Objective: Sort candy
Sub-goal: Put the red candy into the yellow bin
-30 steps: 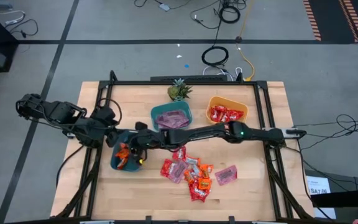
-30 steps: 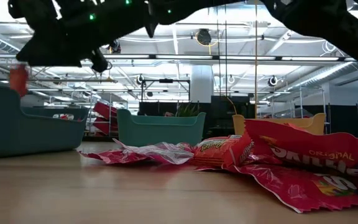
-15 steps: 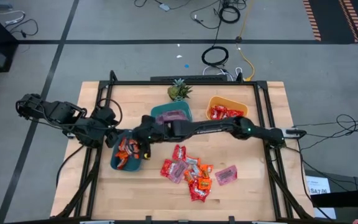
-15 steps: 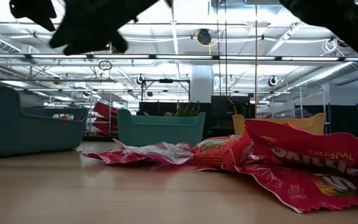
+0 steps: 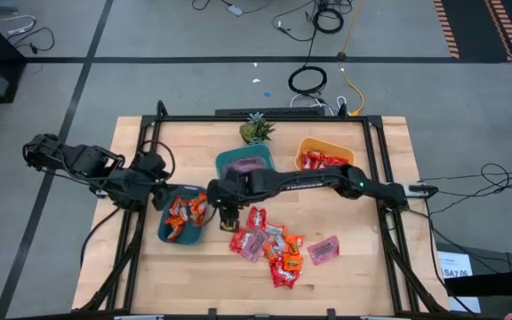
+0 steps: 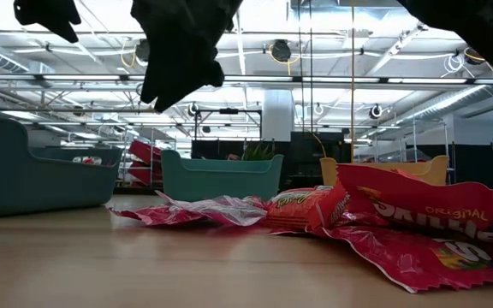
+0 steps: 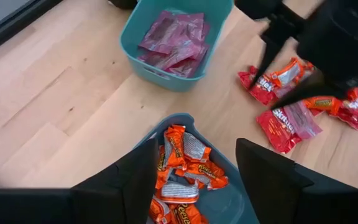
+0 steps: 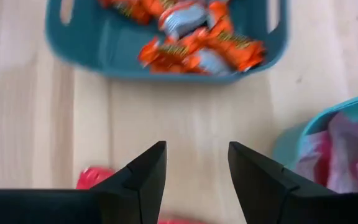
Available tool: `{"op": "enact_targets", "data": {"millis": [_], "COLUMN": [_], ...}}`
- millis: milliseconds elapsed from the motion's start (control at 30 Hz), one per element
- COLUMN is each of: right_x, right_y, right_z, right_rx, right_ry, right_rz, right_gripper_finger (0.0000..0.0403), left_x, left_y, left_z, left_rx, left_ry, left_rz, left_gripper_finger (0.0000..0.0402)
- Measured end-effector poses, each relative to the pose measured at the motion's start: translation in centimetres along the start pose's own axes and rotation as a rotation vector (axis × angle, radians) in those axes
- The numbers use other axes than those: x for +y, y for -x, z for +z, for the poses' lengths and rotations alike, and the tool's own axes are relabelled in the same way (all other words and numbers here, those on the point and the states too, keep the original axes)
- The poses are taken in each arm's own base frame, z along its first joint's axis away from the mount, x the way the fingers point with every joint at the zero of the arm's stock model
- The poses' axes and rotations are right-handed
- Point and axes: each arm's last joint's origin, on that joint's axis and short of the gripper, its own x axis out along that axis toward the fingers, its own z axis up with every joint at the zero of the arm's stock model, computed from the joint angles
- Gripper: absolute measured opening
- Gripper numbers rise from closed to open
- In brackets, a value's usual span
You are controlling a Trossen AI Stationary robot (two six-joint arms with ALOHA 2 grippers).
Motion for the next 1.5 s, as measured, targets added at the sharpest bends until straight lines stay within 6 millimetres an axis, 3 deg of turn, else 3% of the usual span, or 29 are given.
{"op": "enact_targets", "data": {"millis": [367, 633, 833, 1000, 1167, 1333, 1500], "right_x": [2.4, 4.6, 3.9, 2.8, 1.4, 0.3, 0.1], "right_y": [0.6, 4.7, 6.1, 9.0, 11.7, 13.1, 13.6], "right_z": [-1.6, -2.8, -7.6, -12.9, -16.9, -19.3, -19.8], "right_rx": [0.116, 0.091, 0.013, -0.149, -0.214, -0.235, -0.252], "right_ry": [0.049, 0.15, 0.064, -0.096, -0.21, -0.267, -0.269], "right_rz": [-0.002, -0.104, -0.066, 0.005, 0.04, 0.057, 0.063], "right_gripper_finger": [0.0161, 0.0133, 0.0126, 0.0125, 0.0125, 0.0125, 0.0125], "left_x": [-1.2, -3.1, -4.2, -4.8, -5.2, -5.4, -5.5], "left_y": [-0.5, -2.2, -3.6, -4.4, -5.0, -5.4, -5.5], "left_z": [0.7, 1.2, 1.1, 1.1, 1.0, 1.0, 0.9], "left_rx": [-0.06, -0.061, -0.032, -0.013, 0.005, 0.012, 0.015], "left_ry": [0.062, 0.084, 0.112, 0.096, 0.084, 0.078, 0.076], "left_rz": [-0.041, -0.029, 0.011, 0.037, 0.055, 0.066, 0.07], "left_gripper_finger": [0.0224, 0.0224, 0.0224, 0.0224, 0.0224, 0.0224, 0.0224]}}
